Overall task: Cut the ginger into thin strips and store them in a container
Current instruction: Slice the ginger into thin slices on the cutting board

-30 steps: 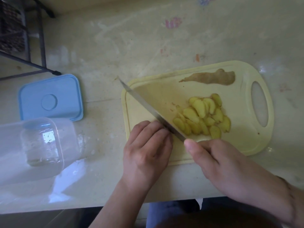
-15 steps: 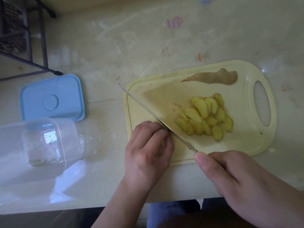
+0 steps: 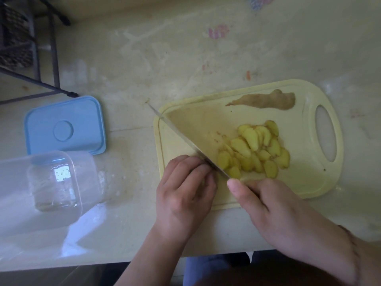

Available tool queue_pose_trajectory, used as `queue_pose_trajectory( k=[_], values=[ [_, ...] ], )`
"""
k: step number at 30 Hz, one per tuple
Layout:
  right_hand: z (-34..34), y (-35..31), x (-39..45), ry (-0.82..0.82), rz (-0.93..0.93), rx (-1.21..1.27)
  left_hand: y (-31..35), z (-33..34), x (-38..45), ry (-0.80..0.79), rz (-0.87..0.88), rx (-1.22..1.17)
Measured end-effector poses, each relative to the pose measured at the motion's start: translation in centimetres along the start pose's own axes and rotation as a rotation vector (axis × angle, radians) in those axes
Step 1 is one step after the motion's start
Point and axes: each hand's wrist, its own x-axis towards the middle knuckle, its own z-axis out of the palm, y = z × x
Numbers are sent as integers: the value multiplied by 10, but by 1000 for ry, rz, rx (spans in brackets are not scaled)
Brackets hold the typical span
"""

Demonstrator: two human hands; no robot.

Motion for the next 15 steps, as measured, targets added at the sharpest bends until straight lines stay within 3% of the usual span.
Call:
queue_pose_trajectory(
  k=[5,13,15],
  values=[
    [-24,8,7,-66,68,195,2,0,1,-21,-4,41],
    [-51,18,9,-314,220,702,11,-3,3,-1,3,-18],
    [-59,24,5,-393,277,875,26,-7,6,55,-131,-150]
  ],
)
